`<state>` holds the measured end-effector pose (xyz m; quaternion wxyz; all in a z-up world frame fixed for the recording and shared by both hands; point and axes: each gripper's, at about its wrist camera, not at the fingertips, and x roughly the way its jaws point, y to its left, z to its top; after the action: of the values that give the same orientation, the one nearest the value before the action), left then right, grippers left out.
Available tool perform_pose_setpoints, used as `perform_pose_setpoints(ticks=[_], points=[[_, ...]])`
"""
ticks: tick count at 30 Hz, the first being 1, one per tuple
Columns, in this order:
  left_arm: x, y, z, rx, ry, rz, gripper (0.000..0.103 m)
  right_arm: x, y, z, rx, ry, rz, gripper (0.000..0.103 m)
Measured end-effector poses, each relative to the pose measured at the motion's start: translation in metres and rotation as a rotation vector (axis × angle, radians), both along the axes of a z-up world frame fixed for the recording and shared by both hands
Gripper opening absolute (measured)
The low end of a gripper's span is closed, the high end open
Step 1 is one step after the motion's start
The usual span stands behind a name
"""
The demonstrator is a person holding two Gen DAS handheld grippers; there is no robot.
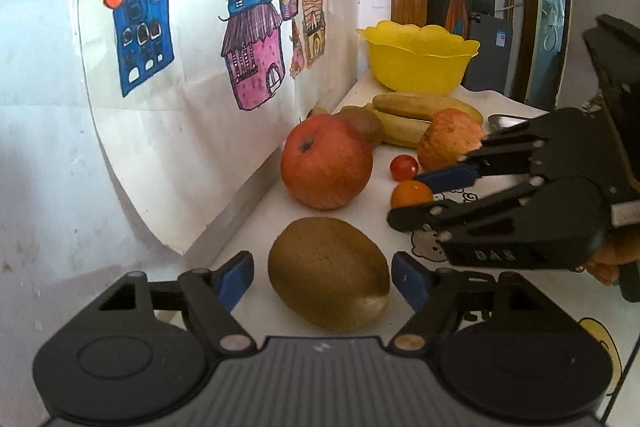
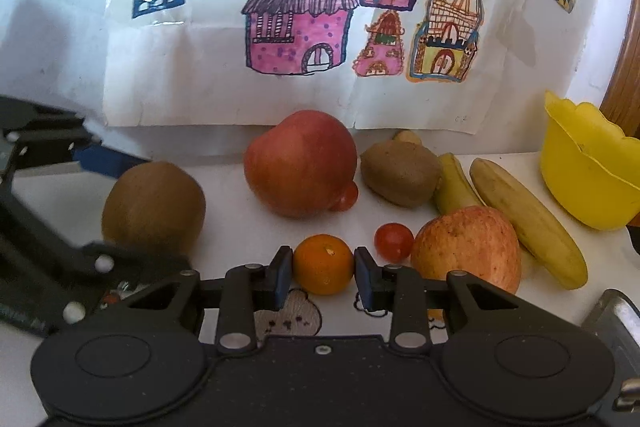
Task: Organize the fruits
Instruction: 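Close the left tool on the kiwi while the right tool grasps the tangerine, then carry the kiwi with the left tool while the right tool carries the tangerine over the tray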
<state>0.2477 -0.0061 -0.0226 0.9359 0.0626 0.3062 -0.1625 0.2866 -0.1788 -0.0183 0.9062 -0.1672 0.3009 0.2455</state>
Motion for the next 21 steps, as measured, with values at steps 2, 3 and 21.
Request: perform_pose_setpoints(ticks=[2, 3, 21], points=[[0.001, -0.001, -0.001, -0.001, 0.008, -0.010, 0.068, -0.004, 0.000, 0.000, 0.003, -0.001, 0.004, 0.035], [0.001, -0.001, -0.001, -0.002, 0.010, -0.018, 0.066, -0.005, -0.001, 0.000, 0.007, 0.000, 0.007, 0.035], [-0.027, -0.015, 0.000, -0.107, 0.054, -0.018, 0.065, -0.055, -0.028, 0.009, 0.052, -0.004, -0.036, 0.035]])
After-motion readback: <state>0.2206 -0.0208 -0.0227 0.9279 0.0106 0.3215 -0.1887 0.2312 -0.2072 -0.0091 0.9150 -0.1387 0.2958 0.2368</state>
